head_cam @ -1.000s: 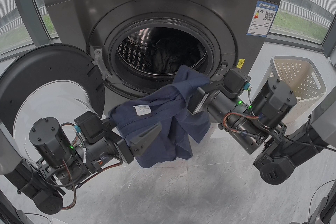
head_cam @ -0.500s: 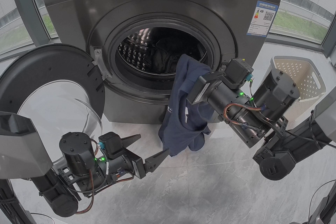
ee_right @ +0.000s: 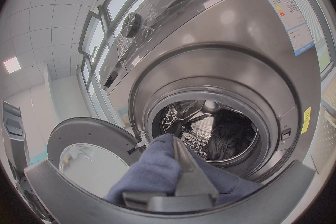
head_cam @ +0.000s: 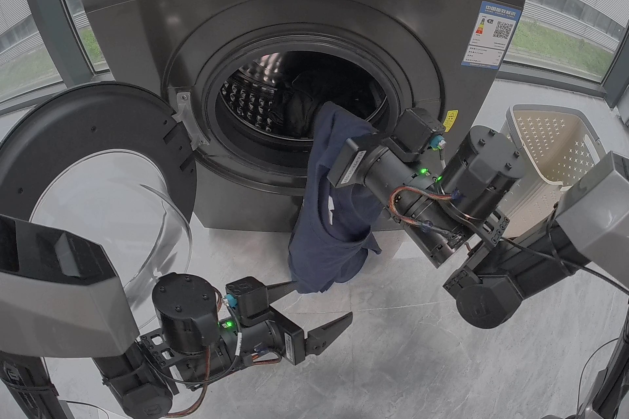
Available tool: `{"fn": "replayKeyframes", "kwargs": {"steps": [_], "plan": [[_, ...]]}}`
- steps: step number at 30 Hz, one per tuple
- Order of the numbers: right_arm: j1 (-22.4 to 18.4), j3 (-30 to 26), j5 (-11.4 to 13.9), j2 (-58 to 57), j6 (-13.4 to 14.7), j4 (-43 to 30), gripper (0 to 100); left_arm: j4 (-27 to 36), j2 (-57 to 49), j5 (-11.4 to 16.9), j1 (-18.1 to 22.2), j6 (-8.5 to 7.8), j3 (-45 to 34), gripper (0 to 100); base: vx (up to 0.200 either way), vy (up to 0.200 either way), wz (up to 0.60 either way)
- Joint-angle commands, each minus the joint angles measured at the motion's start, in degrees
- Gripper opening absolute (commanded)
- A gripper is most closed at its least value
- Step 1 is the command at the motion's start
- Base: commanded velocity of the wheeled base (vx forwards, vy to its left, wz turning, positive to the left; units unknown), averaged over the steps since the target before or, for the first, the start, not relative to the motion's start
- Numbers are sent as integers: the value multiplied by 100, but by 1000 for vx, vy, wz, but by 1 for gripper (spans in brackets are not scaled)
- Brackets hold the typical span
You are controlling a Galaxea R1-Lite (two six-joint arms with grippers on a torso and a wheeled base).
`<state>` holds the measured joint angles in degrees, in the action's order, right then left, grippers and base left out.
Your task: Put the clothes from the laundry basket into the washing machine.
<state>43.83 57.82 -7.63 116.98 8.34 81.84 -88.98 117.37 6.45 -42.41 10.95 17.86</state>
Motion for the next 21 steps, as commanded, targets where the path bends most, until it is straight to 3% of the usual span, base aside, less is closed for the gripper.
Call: {"fn": "replayKeyframes", "kwargs": {"steps": [1, 12, 13, 17, 21], "plan": [[21, 45, -19, 150, 1, 8, 0, -41, 251, 14, -162, 30, 174, 100, 0, 0, 0], [82, 19, -19, 141, 19, 43, 0, -41, 1104, -91, -171, -5, 860, 100, 0, 0, 0], [117, 10, -28, 123, 19, 43, 0, -41, 1394, -258, -30, -5, 1176, 100, 0, 0, 0], [153, 1, -28, 97, 19, 34, 0, -41, 1693, -416, 163, -5, 1677, 100, 0, 0, 0], [161, -8, -28, 97, 27, 34, 0, -41, 1921, -434, 233, 4, 2046, 100, 0, 0, 0]]}}
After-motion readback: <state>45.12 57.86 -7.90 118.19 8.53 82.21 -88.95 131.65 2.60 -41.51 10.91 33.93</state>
